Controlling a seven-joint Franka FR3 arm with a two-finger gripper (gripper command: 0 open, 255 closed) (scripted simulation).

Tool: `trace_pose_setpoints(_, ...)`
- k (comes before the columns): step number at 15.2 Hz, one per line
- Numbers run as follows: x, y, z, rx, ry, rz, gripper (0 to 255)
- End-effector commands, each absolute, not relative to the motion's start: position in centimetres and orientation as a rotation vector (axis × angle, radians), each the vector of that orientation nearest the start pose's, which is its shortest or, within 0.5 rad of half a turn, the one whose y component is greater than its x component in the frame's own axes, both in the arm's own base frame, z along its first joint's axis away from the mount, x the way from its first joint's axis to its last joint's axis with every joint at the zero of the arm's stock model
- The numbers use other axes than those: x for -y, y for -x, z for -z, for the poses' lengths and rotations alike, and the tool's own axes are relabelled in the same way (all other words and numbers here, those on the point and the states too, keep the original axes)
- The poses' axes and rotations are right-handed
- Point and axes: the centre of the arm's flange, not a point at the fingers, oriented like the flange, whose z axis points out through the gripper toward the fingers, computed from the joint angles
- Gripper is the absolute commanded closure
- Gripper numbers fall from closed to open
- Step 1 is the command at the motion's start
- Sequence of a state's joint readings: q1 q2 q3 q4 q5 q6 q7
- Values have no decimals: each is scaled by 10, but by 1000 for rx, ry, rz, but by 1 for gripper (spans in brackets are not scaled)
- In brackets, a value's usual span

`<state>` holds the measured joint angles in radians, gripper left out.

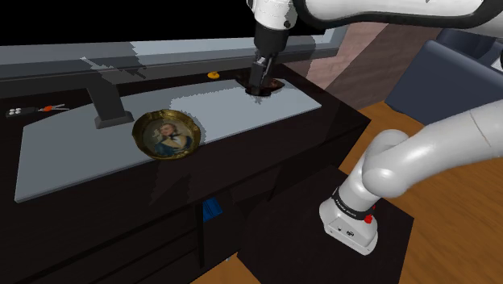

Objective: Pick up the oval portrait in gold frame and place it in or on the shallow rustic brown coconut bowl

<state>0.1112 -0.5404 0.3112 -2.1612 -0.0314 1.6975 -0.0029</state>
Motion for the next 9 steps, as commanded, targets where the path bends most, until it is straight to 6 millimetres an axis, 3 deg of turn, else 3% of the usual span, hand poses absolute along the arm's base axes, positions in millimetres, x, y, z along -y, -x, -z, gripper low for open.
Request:
trace_pose_setpoints(1, -213, -356, -596, 717, 3262, 167, 0)
trace_pose_setpoints(9, -328, -360, -574, 1013, 3290, 233, 0)
